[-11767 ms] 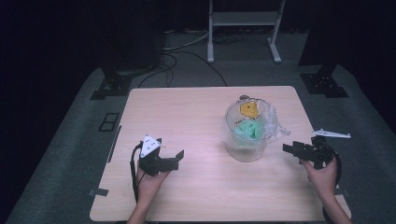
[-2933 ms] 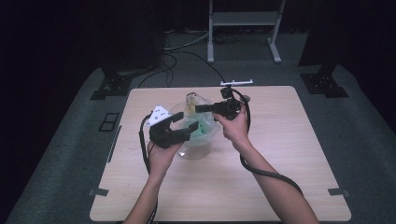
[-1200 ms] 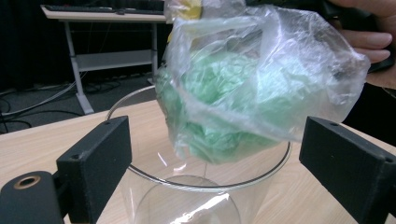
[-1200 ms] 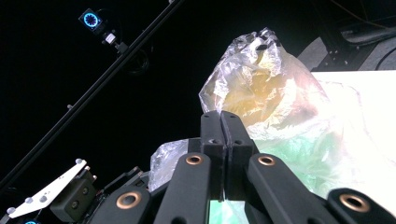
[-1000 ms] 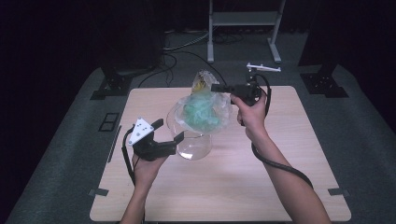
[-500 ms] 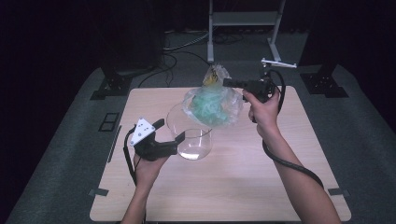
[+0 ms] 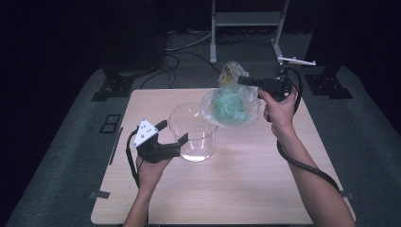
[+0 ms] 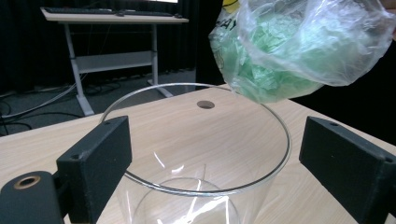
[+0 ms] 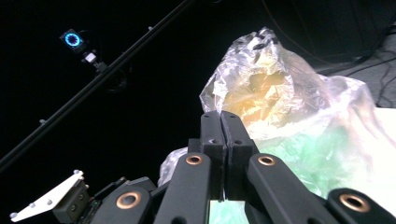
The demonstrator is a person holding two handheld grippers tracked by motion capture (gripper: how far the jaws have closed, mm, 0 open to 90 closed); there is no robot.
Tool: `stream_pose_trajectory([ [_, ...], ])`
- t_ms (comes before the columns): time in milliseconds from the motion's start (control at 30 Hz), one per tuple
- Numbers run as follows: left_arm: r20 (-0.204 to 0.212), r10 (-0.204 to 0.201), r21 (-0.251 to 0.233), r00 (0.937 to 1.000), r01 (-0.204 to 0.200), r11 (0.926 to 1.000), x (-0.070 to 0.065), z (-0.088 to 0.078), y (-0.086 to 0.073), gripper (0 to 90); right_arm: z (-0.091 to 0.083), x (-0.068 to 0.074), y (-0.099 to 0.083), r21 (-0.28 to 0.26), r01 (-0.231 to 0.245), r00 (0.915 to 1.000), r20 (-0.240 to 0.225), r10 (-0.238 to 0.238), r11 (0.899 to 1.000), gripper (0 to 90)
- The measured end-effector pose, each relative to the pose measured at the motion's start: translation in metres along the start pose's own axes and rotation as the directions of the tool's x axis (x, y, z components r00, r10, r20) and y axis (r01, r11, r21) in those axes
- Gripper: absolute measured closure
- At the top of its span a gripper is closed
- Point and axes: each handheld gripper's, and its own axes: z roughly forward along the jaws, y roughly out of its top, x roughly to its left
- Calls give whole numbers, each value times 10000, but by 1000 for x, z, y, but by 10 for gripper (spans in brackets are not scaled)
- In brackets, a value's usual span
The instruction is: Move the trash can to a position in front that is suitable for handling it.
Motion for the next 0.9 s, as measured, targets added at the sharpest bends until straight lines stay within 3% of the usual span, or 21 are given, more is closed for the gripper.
stream_pose_trajectory([
  [433,20,5,52,10000,-5,10000,-1,2,-1,82,-20,-13,-1,54,135,9963,847,-139,9999,897],
  [900,79,-53,41,10000,53,10000,1,1,-1,83,-26,-32,-9,192,-52,9913,1314,26,9998,896],
])
